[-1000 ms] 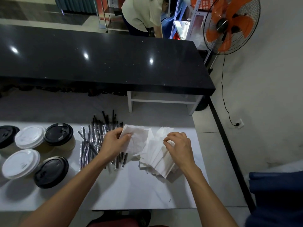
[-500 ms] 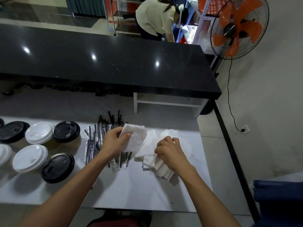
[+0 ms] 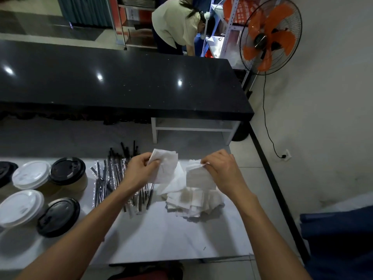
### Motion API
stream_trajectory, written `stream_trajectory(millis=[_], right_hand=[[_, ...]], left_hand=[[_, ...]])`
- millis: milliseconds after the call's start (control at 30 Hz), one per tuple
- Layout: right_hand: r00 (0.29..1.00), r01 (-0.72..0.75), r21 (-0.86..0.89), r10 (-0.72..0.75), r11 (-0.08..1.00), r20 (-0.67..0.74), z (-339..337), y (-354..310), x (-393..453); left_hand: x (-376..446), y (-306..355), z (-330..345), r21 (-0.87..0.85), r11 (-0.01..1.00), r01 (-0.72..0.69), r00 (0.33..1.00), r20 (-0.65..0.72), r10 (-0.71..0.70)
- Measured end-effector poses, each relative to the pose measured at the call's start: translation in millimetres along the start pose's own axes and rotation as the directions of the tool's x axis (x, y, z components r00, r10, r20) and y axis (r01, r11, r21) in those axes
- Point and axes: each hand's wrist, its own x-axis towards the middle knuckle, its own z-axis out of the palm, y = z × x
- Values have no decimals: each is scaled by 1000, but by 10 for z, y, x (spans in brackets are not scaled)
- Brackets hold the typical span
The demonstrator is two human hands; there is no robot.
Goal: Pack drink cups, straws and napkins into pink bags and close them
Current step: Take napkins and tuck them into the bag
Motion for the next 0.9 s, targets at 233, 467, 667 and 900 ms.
stream_trajectory(millis=[233, 467, 667, 900], right_hand=[[986, 19, 189, -49, 982, 158, -395, -322, 249], [956, 233, 174, -258, 957, 141, -221, -636, 512], [934, 333, 131, -346, 934, 92, 160, -667, 470], [960, 241, 220, -265, 945, 88, 458, -661, 228]], left_hand=[[191, 300, 63, -44, 999, 2, 989, 145, 4], [220, 501, 24, -76, 967, 244, 812, 560, -161], [78, 86, 7, -285, 736, 614, 637, 729, -249], [-85, -242, -98, -511, 557, 655, 740, 581, -338]])
